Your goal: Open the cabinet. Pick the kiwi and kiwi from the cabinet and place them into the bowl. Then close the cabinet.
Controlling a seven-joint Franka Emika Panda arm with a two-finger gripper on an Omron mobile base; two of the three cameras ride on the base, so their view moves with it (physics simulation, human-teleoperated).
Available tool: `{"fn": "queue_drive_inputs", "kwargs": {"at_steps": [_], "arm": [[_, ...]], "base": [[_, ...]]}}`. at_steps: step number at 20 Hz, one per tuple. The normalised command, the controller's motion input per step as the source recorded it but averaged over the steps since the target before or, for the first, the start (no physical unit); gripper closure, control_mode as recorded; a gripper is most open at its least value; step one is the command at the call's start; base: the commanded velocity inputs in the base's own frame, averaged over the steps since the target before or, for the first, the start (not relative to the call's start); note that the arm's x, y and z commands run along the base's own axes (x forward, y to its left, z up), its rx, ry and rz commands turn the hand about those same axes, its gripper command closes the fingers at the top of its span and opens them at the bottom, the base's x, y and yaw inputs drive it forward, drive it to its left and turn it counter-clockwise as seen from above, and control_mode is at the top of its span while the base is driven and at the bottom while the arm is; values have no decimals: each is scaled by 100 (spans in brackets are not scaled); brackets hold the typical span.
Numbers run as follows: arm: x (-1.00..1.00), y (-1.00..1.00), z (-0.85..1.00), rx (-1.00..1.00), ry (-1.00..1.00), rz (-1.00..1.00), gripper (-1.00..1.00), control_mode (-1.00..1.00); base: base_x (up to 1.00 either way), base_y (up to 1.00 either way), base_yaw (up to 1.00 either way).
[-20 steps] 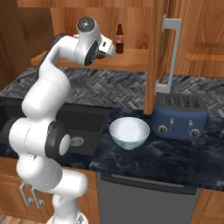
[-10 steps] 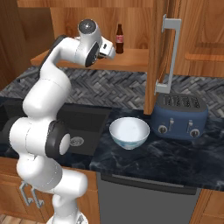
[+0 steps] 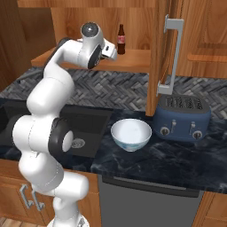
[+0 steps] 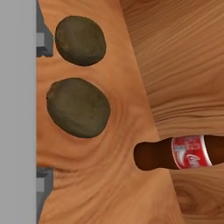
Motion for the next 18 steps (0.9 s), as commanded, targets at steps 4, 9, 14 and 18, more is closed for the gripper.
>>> {"fn": "queue_drive_inputs", "kwargs": {"at_steps": [4, 9, 14, 18], "arm": [[23, 0, 0, 0, 0, 0, -100, -100], [27, 0, 0, 0, 0, 0, -100, -100], [28, 0, -3, 0, 0, 0, -100, -100], [22, 0, -14, 0, 0, 0, -100, -100]], "base": [[0, 0, 0], [0, 0, 0], [0, 0, 0], [0, 0, 0]]}}
